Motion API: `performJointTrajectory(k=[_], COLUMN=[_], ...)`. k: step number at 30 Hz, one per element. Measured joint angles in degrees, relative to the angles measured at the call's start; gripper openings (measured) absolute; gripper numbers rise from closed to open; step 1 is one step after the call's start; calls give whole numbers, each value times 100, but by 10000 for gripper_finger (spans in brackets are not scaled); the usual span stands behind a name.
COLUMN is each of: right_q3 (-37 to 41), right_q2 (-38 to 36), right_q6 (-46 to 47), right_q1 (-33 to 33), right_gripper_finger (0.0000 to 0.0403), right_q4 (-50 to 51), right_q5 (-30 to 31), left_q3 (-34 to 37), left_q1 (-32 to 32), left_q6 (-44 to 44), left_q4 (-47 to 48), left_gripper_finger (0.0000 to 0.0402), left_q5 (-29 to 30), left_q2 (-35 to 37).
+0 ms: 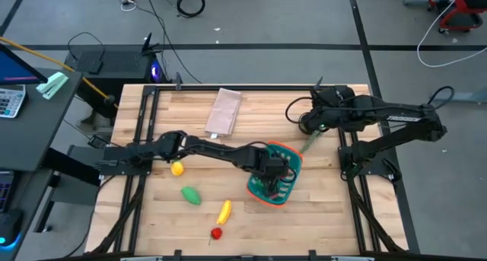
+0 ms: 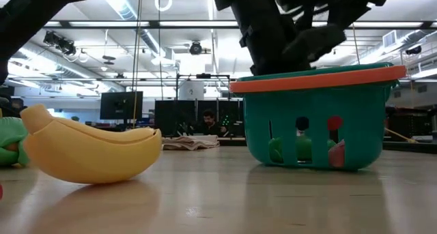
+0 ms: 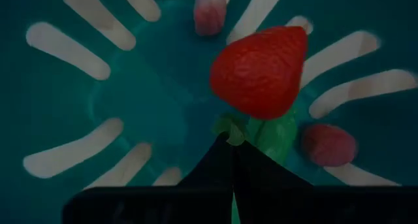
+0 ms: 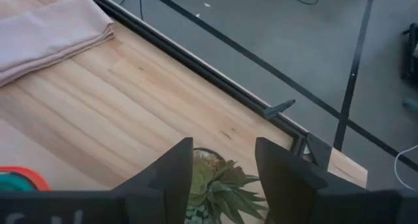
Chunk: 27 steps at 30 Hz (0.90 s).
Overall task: Pick and placing Produce into tupperware
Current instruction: Put the top red strawberry into the blue basket, then put the yellow banana into the blue basket
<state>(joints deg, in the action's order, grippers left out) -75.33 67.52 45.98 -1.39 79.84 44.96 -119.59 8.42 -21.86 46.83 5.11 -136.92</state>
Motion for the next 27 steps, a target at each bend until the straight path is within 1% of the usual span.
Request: performJointTrajectory(k=[11, 16, 23, 27], right_q3=[2, 2, 2, 1], right_q2=[38, 38, 38, 38], right_q6=[-9, -9, -12, -105], right_q1=[0, 0, 0, 0], right_gripper_finger=[174, 174, 173, 173], right_q4=[-18, -18, -17, -17], right_q5=[-52, -61, -65, -66], left_q3=[0, 0, -11, -529], left_q1=[-172, -167, -200, -196], left_q6=[62, 217, 66, 44], left_q4=[-106, -144, -203, 211], left_gripper_finger=[28, 52, 84, 91], left_q5=[-27, -47, -70, -339], left_q2=[-9, -9, 52, 80])
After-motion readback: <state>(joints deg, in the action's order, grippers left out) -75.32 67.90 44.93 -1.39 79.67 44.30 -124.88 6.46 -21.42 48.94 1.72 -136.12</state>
